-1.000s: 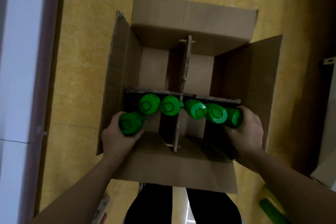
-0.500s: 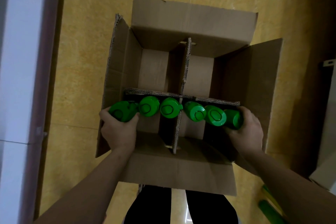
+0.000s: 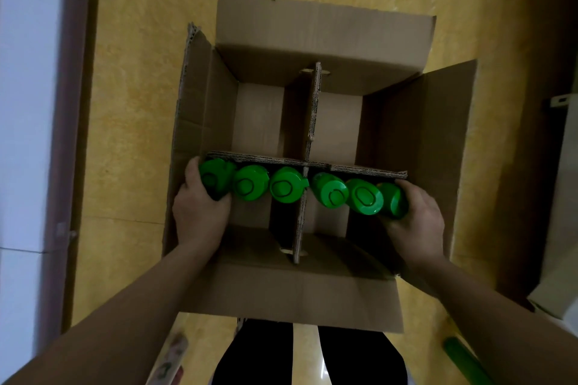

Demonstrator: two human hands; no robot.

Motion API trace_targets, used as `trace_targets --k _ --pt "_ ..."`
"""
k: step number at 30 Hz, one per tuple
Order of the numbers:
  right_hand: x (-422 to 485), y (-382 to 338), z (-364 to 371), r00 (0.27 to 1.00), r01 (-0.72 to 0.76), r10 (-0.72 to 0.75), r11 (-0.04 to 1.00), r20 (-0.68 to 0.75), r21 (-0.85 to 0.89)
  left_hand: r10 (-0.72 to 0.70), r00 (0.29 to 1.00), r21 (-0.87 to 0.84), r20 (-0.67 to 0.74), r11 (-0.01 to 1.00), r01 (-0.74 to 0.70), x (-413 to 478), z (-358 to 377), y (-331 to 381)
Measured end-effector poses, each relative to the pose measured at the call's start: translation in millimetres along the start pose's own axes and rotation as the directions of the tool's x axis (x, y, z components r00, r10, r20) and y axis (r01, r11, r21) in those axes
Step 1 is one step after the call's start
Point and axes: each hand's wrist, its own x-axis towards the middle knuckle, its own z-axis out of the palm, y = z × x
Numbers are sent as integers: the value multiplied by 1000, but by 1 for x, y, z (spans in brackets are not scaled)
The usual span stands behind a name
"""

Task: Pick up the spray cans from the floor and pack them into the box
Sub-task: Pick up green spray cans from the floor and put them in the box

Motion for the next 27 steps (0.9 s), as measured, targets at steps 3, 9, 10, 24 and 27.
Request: trace_targets --k 3,9,10,24,27 --pt "6 -3 -2 1000 -3 3 1000 11 -30 74 997 6 -18 997 -74 -3 0 1" --pt "9 -6 -8 999 -28 29 999 28 -44 61 998 60 -18 996 -60 -3 -4 6" --pt "9 -6 -9 999 -33 34 998 33 -52 69 998 66 -11 996 -68 -3 -5 8" --pt "6 -19 -25 988 -52 81 977 134 -207 68 990 147 121 985 -86 -3 -24 35" --pt "6 -34 -48 984 -42 83 968 160 -246 62 990 119 123 990 -77 -3 -47 57"
